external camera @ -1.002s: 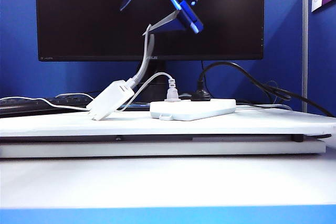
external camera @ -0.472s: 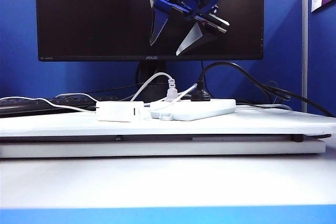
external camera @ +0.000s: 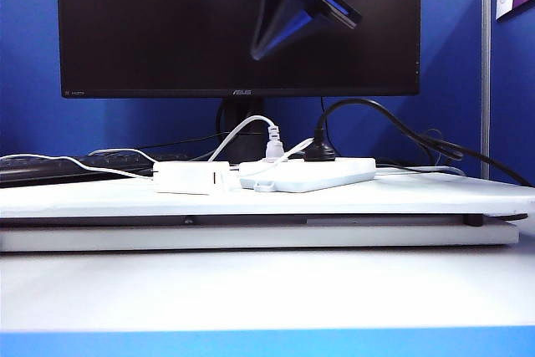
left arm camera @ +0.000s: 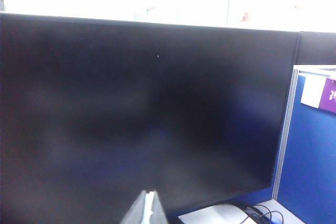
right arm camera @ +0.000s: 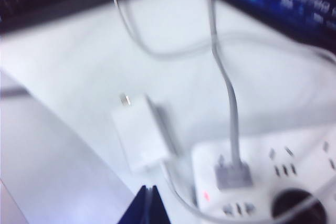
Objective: Unplug the white charger from the socket, then place it next to the socket.
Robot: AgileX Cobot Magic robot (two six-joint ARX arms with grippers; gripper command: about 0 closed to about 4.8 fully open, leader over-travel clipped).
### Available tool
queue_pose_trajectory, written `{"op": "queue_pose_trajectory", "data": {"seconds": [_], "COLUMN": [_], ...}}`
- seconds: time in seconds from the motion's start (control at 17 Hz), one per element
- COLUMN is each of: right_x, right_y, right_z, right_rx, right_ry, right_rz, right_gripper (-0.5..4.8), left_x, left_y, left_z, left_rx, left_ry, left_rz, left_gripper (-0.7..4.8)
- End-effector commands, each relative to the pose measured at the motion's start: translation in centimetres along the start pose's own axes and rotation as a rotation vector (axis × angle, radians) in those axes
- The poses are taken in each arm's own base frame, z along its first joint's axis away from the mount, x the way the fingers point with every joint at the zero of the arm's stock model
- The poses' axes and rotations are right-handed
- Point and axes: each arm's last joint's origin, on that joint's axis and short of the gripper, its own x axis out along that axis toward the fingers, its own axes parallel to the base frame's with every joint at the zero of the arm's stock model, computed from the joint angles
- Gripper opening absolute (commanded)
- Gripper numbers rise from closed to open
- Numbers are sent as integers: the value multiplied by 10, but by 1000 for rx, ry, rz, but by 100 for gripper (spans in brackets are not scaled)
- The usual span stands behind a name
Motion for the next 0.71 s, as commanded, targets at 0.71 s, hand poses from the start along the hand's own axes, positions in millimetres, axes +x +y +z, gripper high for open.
{"op": "queue_pose_trajectory", "data": {"seconds": [0.71], "right_x": [-279], "right_y": [69], "right_z": [-69], "right_rx": [-247], "right_ry": [-776], "right_rz": [-154], "right_gripper": [-6], "left_x": [-181], "left_y": [32], "left_z": [33], "left_rx": [11], "left_ry": [140], "left_rz": [-130], "left_gripper": [-5]}}
